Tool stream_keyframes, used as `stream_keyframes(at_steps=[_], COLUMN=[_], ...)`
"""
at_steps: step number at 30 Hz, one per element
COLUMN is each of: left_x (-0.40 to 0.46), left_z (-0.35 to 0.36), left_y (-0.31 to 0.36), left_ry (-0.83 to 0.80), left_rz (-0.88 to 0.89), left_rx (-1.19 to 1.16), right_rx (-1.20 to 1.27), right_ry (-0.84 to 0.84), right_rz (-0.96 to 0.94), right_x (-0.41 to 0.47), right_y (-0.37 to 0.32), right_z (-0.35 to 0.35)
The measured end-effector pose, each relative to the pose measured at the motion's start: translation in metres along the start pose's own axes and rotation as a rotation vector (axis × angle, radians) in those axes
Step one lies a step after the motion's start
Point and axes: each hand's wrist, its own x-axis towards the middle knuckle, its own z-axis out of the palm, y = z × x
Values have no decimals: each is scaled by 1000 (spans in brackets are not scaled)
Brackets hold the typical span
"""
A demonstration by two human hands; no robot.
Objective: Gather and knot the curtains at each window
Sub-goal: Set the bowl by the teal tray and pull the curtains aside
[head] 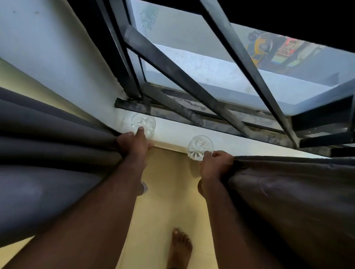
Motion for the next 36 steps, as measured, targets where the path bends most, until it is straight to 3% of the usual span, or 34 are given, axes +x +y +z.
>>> stream_keyframes(at_steps=[5,7,10,14,21,29,36], left_x=[10,17,17,10,-37,-137,-205], left_z=[6,10,11,5,-29,-122,-221], left_y=[5,3,10,0,-29,-43,-61], left_ry=[68,0,98,87,2,-123,-83], left_rz=[3,17,67,128,225,145,287], left_rx=[30,95,263,393,338,189,265], right_rx=[-25,-54,-65,-46,-17,-120,-124], right_ry=[-6,24,19,16,-21,-66,-49], right_rz=[-32,-57,-74,-71,-71,-119,-125], right_x=[-4,-2,0,-6,-45,-139,-254], right_y=[-8,-11,-12,-8,-11,-30,-25], right_z=[1,-3,-3,-2,-22,-78,-125])
